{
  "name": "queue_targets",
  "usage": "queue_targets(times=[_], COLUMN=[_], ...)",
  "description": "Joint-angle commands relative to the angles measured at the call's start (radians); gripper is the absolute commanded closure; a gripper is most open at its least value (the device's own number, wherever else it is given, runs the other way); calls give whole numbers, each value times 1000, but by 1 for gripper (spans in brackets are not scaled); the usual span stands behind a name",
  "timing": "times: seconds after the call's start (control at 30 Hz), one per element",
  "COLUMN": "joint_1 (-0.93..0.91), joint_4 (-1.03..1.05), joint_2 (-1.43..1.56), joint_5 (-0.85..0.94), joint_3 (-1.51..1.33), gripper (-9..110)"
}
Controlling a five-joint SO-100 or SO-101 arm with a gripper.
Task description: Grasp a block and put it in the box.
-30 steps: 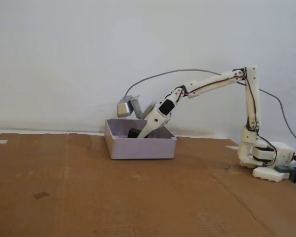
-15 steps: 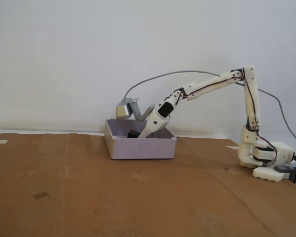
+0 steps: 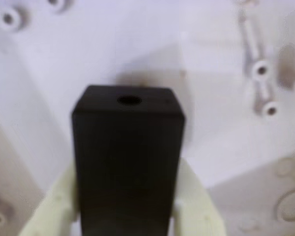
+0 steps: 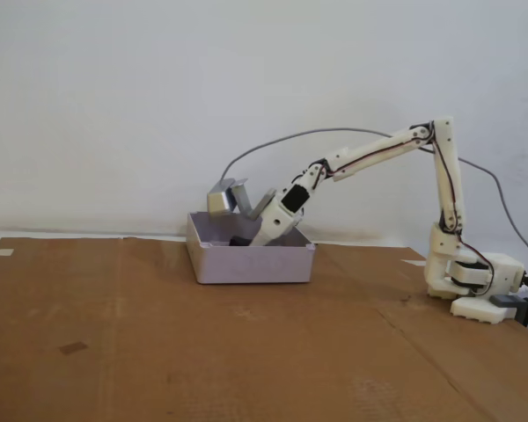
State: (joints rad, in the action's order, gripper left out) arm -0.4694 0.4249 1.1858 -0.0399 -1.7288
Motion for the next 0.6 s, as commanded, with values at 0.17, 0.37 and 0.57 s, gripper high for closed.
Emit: queue_targets(times=[0.17, 0.37, 0.57], joint_1=[17, 18, 25], joint_4=[-31, -31, -32], joint_2=[23, 23, 28], joint_5=[9, 9, 9], joint_3=[34, 40, 43], gripper=[101, 96, 79])
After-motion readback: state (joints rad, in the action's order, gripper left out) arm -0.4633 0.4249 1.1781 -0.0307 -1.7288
